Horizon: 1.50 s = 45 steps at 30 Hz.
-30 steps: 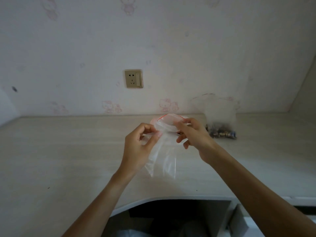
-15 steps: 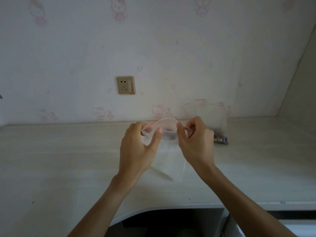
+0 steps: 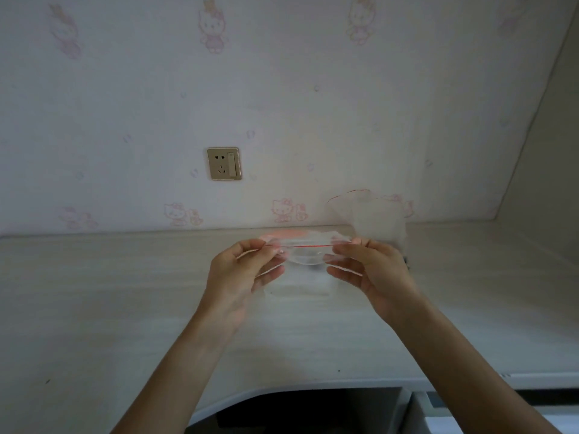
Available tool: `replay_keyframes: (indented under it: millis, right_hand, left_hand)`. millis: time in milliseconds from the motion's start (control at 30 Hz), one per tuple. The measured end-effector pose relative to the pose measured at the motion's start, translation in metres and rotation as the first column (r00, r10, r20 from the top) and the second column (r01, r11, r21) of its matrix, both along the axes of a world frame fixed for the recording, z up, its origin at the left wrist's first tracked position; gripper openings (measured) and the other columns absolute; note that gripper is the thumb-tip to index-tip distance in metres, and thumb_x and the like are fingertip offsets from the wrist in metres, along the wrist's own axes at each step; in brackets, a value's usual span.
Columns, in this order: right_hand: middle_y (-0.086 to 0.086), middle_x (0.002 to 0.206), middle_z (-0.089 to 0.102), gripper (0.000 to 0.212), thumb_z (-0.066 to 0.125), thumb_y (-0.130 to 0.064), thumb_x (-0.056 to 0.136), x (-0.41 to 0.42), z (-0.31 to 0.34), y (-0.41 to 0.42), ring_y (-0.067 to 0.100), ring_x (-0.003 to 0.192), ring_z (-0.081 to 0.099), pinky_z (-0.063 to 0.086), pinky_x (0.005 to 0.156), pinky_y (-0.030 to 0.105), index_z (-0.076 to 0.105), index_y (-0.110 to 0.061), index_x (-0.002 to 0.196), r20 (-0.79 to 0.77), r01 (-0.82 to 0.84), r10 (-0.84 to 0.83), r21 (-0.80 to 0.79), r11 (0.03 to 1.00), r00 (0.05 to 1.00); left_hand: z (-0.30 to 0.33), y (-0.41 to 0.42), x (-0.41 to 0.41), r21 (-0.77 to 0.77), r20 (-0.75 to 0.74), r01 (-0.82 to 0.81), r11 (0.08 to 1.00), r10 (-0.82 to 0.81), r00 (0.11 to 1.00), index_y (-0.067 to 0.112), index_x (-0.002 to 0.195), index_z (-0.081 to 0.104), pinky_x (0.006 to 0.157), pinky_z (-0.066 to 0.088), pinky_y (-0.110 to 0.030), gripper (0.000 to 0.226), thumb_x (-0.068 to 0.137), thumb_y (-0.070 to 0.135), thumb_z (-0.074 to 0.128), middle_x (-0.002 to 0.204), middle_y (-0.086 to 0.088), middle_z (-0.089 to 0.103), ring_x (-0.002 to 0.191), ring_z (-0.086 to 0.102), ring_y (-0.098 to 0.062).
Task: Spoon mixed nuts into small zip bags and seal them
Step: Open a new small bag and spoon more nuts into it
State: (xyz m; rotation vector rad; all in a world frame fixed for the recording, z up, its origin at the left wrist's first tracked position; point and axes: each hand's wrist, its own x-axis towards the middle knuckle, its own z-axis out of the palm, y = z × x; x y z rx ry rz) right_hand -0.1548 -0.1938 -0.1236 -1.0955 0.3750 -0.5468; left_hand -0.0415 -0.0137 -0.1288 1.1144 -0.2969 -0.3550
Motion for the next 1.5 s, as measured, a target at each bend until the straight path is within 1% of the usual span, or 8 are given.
replay_keyframes:
  millis: [233, 567, 700, 900, 1000, 1133, 1233, 1500]
  right_hand:
    - [0.011, 0.084, 0.074, 0.007, 0.072, -0.005, 0.08, -0.001, -0.008, -0.008, 0.018, 0.077, 0.076, 0.064, 0.07, 0.029, 0.079, -0.005, 0.079, 0.171, -0.246, 0.203, 0.283, 0.927, 0.964]
    - [0.002, 0.059, 0.044, 0.031, 0.06, -0.014, 0.089, 0.005, -0.013, -0.005, 0.02, 0.058, 0.057, 0.051, 0.064, 0.035, 0.047, -0.018, 0.061, 0.084, -0.257, 0.244, 0.219, 0.941, 0.966]
    - [0.001, 0.059, 0.054, 0.023, 0.062, -0.015, 0.079, 0.004, -0.019, -0.007, 0.017, 0.061, 0.059, 0.049, 0.072, 0.034, 0.065, -0.017, 0.056, 0.121, -0.314, 0.295, 0.187, 0.931, 0.948]
    - [0.009, 0.097, 0.072, 0.022, 0.079, -0.026, 0.075, 0.003, -0.03, -0.015, 0.02, 0.092, 0.069, 0.057, 0.083, 0.034, 0.079, -0.013, 0.092, 0.084, -0.399, 0.396, 0.009, 0.917, 0.914]
    - [0.011, 0.099, 0.073, 0.029, 0.087, -0.021, 0.071, 0.001, -0.034, -0.017, 0.021, 0.093, 0.069, 0.059, 0.086, 0.033, 0.079, -0.01, 0.097, 0.0, -0.329, 0.333, -0.151, 0.932, 0.943]
    - [0.019, 0.103, 0.075, 0.033, 0.082, 0.0, 0.079, 0.004, -0.035, -0.012, 0.027, 0.094, 0.073, 0.061, 0.08, 0.033, 0.068, 0.011, 0.107, -0.075, -0.165, 0.152, -0.205, 0.965, 0.986]
    - [0.014, 0.084, 0.072, 0.012, 0.074, -0.003, 0.089, 0.007, -0.034, -0.002, 0.024, 0.079, 0.071, 0.061, 0.07, 0.032, 0.071, 0.006, 0.096, -0.107, -0.008, -0.012, -0.181, 0.983, 0.994]
    - [0.017, 0.08, 0.066, 0.02, 0.076, -0.009, 0.091, 0.005, -0.029, 0.004, 0.029, 0.066, 0.071, 0.062, 0.063, 0.04, 0.056, -0.009, 0.095, -0.056, 0.203, -0.204, -0.017, 0.979, 0.977]
  left_hand:
    - [-0.009, -0.006, 0.005, -0.191, -0.229, 0.308, 0.932, -0.348, 0.909, 0.012, 0.082, 0.084, 0.07, 0.064, -0.03, 0.01, 0.075, 0.011, 0.076, 0.093, -0.009, 0.079, 0.083, 0.078, -0.014]
    - [-0.017, -0.012, 0.006, -0.24, -0.31, 0.459, 0.855, -0.516, 0.799, 0.013, 0.07, 0.068, 0.066, 0.053, -0.032, 0.009, 0.079, 0.016, 0.07, 0.068, 0.002, 0.048, 0.06, 0.054, -0.011]
    - [-0.018, -0.01, 0.011, -0.33, -0.373, 0.432, 0.839, -0.536, 0.757, 0.013, 0.064, 0.058, 0.076, 0.055, -0.036, 0.018, 0.078, 0.016, 0.069, 0.07, 0.002, 0.048, 0.066, 0.054, -0.015]
    - [-0.026, -0.01, 0.012, -0.342, -0.291, 0.445, 0.828, -0.543, 0.788, 0.013, 0.076, 0.057, 0.093, 0.058, -0.042, 0.016, 0.077, 0.017, 0.073, 0.078, -0.004, 0.062, 0.08, 0.07, -0.021]
    - [-0.025, -0.012, 0.006, -0.136, -0.063, 0.462, 0.876, -0.473, 0.879, 0.012, 0.077, 0.063, 0.089, 0.059, -0.036, 0.015, 0.074, 0.014, 0.077, 0.097, -0.009, 0.075, 0.084, 0.07, -0.018]
    - [-0.024, -0.02, -0.004, 0.12, 0.203, 0.192, 0.974, -0.214, 0.955, 0.023, 0.063, 0.044, 0.077, 0.054, -0.03, 0.041, 0.065, 0.007, 0.081, 0.072, 0.004, 0.059, 0.076, 0.056, -0.018]
    - [-0.028, -0.026, -0.008, 0.205, 0.37, -0.053, 0.977, -0.027, 0.929, 0.017, 0.069, 0.043, 0.071, 0.051, -0.034, 0.039, 0.065, 0.011, 0.081, 0.066, 0.005, 0.042, 0.066, 0.049, -0.014]
    - [-0.044, -0.021, 0.011, 0.154, 0.498, -0.379, 0.912, 0.26, 0.827, 0.016, 0.085, 0.059, 0.07, 0.063, -0.044, 0.021, 0.09, 0.007, 0.077, 0.089, 0.002, 0.066, 0.079, 0.07, -0.018]
